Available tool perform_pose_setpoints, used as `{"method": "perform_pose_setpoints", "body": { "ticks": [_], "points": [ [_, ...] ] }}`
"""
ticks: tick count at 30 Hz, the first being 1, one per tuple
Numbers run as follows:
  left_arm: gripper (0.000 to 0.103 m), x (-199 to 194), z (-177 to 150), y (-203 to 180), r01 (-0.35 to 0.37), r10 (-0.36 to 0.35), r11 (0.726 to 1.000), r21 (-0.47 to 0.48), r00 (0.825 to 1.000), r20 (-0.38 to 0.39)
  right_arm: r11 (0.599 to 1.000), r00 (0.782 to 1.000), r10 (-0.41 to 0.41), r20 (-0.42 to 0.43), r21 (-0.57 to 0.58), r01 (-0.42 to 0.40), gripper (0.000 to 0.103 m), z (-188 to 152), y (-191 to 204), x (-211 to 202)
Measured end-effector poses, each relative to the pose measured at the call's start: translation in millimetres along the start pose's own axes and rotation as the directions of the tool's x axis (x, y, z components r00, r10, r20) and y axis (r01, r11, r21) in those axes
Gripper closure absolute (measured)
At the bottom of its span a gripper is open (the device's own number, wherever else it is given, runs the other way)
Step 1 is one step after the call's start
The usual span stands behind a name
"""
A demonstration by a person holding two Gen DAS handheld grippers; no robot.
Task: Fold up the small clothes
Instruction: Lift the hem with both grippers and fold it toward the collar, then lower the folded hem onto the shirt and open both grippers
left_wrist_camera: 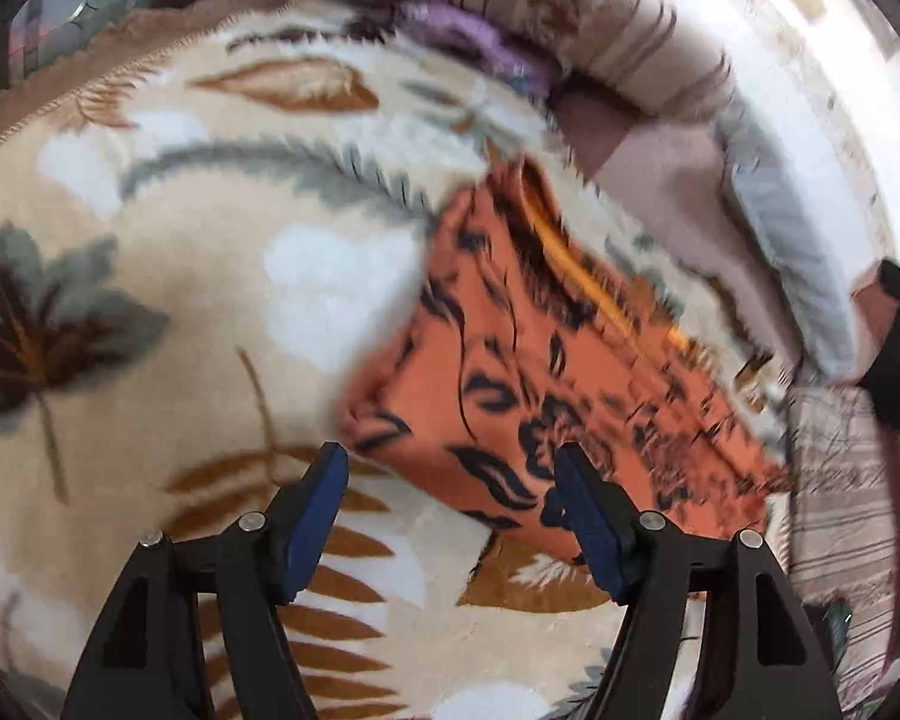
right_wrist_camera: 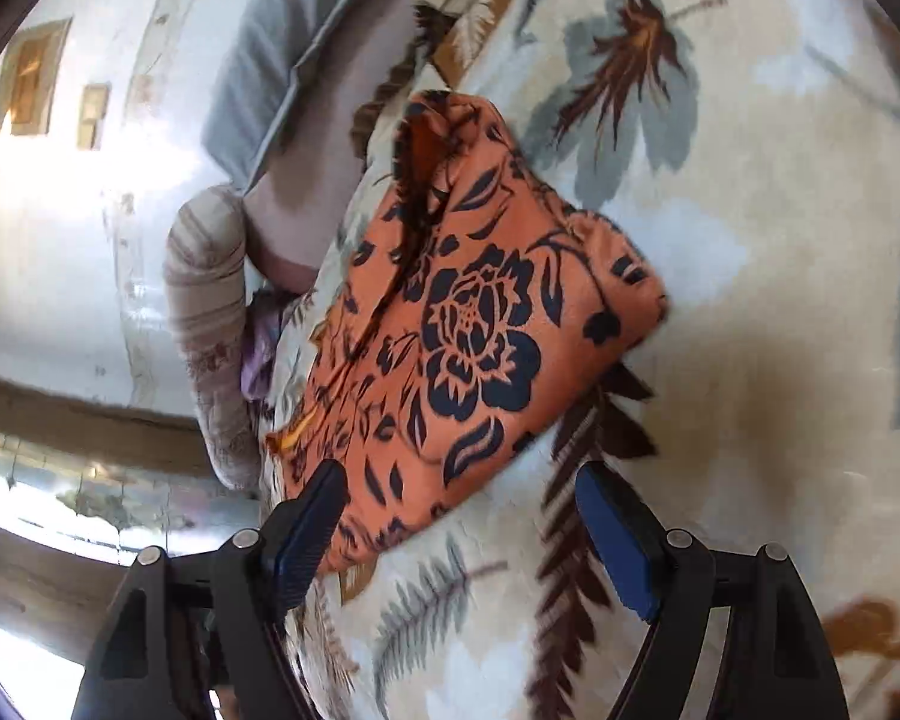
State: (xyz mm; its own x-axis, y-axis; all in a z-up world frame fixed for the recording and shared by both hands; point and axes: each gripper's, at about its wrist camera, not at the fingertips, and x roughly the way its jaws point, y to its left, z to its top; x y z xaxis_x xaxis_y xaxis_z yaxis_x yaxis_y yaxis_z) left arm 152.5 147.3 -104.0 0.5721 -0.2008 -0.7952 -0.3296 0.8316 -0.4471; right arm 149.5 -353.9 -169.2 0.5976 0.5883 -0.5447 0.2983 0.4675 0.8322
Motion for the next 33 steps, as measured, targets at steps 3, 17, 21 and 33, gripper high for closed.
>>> {"method": "perform_pose_setpoints", "body": {
  "ticks": [3, 17, 21, 33],
  "points": [
    [0.031, 18.5, -2.8, 1.0, -0.046, 0.045, 0.998, -0.031, 0.999, -0.019, 1.0, 1.0, -0.001, 0.028, 0.027, 0.0, 0.022, 3.5, 1.8, 9.2],
    [0.081, 35.0, 27.9, -7.2, -0.084, 0.083, 0.995, -0.063, 0.997, -0.006, 0.989, 0.983, -0.127, 0.133, 0.096, 0.114, 0.087, 44.3, 9.8, 41.7],
    [0.084, 7.0, 32.2, -20.5, -0.06, 0.061, 0.998, -0.018, 0.997, 0.048, 0.995, 0.983, -0.101, 0.153, -0.006, 0.103, 0.089, 46.6, 42.0, 26.3],
    [0.081, -107.0, -85.4, 32.2, -0.036, 0.037, 0.999, -0.011, 0.998, 0.055, 0.979, 0.993, -0.097, 0.07, -0.175, 0.108, 0.089, -53.3, 47.6, -84.4]
  ]
}}
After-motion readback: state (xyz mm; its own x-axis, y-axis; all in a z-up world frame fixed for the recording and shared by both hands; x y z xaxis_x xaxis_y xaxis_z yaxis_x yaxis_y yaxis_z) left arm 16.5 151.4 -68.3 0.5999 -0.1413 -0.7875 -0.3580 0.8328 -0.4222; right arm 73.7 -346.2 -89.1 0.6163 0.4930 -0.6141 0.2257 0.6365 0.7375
